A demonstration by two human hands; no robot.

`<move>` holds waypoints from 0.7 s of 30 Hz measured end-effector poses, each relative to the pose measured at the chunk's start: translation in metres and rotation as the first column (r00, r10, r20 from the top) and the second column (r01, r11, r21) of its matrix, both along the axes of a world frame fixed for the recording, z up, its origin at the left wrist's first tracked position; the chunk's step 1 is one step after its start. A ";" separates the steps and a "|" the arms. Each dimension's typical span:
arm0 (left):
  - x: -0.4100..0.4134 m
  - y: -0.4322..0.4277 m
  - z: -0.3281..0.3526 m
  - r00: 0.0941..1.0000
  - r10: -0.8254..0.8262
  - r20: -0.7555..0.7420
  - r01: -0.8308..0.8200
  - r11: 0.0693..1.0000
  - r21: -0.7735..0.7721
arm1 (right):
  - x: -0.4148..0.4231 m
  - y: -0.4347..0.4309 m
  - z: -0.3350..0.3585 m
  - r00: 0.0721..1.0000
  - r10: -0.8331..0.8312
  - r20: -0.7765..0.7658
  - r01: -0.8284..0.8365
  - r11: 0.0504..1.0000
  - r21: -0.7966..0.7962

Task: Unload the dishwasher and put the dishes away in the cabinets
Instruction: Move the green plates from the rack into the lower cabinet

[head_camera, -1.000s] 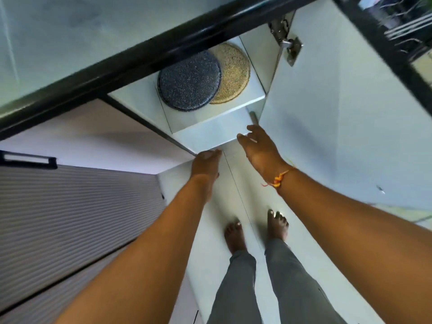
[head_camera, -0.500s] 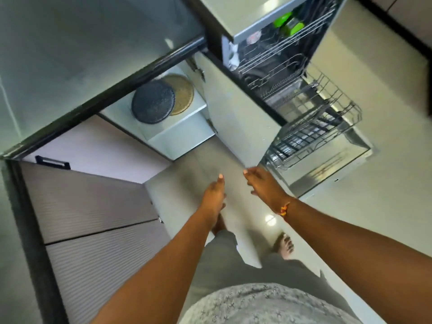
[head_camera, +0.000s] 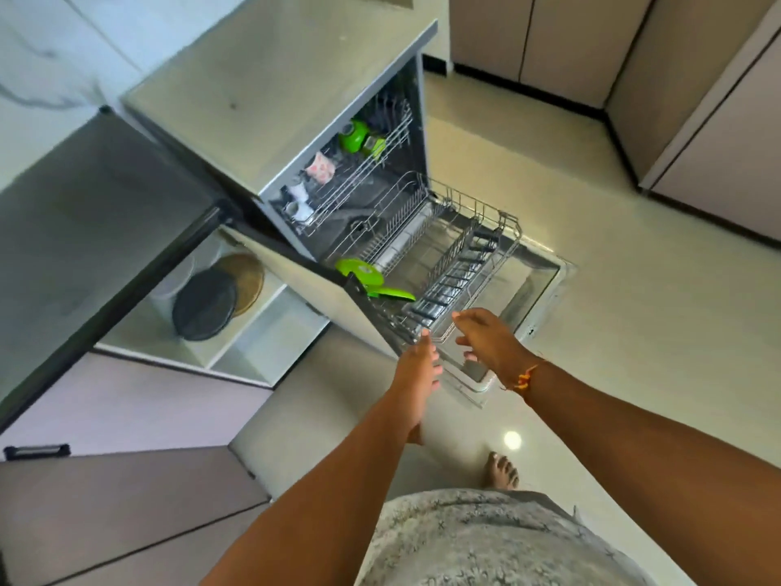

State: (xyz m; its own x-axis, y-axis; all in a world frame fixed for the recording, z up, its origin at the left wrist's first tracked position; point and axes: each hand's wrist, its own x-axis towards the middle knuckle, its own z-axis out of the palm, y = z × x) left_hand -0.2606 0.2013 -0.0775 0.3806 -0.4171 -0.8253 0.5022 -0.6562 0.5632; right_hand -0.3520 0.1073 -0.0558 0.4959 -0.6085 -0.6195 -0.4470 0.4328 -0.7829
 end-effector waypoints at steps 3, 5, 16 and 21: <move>0.004 -0.031 0.016 0.987 -0.076 0.141 0.079 0.997 -0.017 | 0.002 -0.021 -0.002 0.996 -0.081 0.027 0.080 0.996 0.044; 0.013 -0.056 0.029 0.954 -0.140 0.266 0.152 0.988 -0.024 | 0.007 -0.034 -0.002 0.991 -0.122 0.049 0.118 0.990 0.079; 0.197 -0.227 -0.024 0.936 -0.187 0.299 0.149 0.978 0.145 | 0.119 -0.133 -0.065 0.891 -0.454 -0.019 0.423 0.814 0.398; 0.273 -0.233 -0.116 0.989 -0.018 0.150 -0.027 0.955 0.295 | 0.197 -0.151 -0.147 0.838 -0.525 -0.149 0.510 0.657 0.555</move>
